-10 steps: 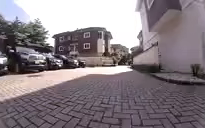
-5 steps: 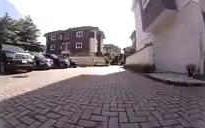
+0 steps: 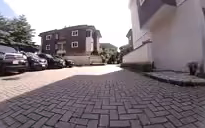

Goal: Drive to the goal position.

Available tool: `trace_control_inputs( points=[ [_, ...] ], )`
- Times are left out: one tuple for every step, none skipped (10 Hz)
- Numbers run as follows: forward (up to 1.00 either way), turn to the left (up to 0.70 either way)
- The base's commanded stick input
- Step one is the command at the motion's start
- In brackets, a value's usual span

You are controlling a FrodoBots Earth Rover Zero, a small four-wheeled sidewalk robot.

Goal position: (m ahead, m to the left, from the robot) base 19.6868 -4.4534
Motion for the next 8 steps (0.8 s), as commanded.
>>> trace_control_inputs(
  points=[
    [0.69, 0.03],
    [0.69, 0.03],
    [0.69, 0.03],
    [0.69, 0.03],
    [0.69, 0.03],
    [0.69, 0.03],
    [0.69, -0.13],
    [0.69, -0.34]
  ],
)
